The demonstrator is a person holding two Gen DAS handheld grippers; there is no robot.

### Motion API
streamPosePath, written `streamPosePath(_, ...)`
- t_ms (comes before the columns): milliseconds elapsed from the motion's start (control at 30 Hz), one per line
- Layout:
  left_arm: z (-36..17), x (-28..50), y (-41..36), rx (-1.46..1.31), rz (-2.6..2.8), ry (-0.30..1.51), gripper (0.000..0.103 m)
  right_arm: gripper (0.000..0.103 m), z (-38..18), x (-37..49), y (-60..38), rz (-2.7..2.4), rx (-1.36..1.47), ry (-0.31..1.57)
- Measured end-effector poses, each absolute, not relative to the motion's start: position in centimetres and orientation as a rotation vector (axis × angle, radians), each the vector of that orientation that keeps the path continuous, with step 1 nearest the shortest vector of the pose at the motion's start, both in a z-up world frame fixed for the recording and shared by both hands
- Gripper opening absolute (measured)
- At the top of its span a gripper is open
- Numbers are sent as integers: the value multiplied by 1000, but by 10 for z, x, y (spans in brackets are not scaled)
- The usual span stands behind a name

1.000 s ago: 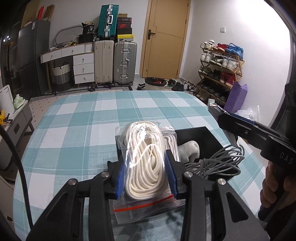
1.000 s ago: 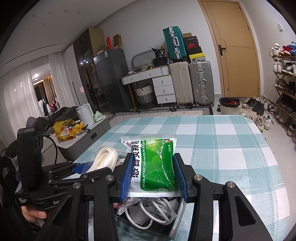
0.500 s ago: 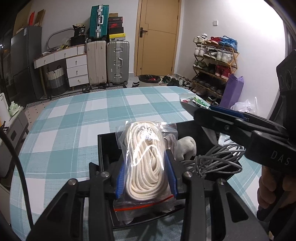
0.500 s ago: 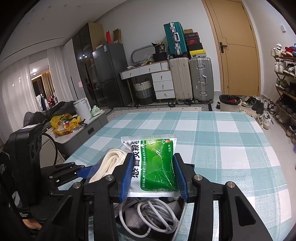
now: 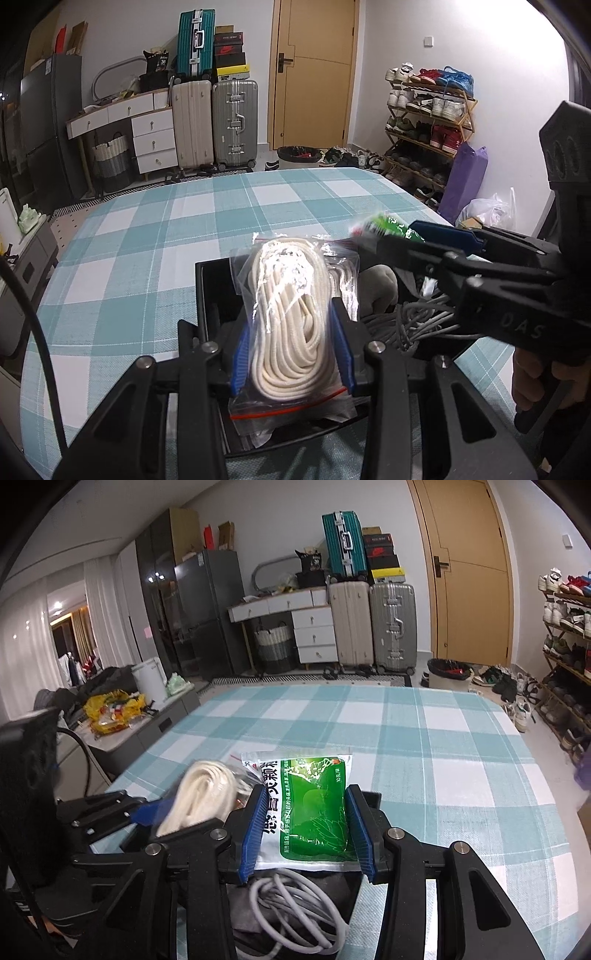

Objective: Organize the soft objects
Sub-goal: 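Open both grippers to drop the rope bag and sachet into the box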

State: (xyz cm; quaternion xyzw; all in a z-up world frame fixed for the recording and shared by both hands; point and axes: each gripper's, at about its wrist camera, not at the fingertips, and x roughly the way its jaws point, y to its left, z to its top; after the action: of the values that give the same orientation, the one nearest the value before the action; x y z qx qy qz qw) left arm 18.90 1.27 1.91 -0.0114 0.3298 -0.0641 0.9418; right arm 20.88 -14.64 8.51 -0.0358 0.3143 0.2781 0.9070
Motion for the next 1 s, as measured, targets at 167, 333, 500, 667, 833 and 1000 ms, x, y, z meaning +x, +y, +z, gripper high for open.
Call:
streamPosePath(167,19,189,14,-29,-131,675,37,43,80,206,-142,573,-141,674)
streamPosePath(333,19,189,14,-28,-132,675,37,43,78,202,-136,590,-184,722)
streamPosePath(500,19,189,14,-26,-130,677,38,43,74,199,-131,612,-222,768)
streamPosePath(667,19,188,19,-46,-136,688,39,50,79,194,-135,616,-210,724)
streamPosePath(833,23,180,27,-78,-141,678,51,76,95,176,-148,603,-203,634)
streamPosePath(1000,36,164,30,-67,-131,635,63,95,103,162,-163,595,-165,593)
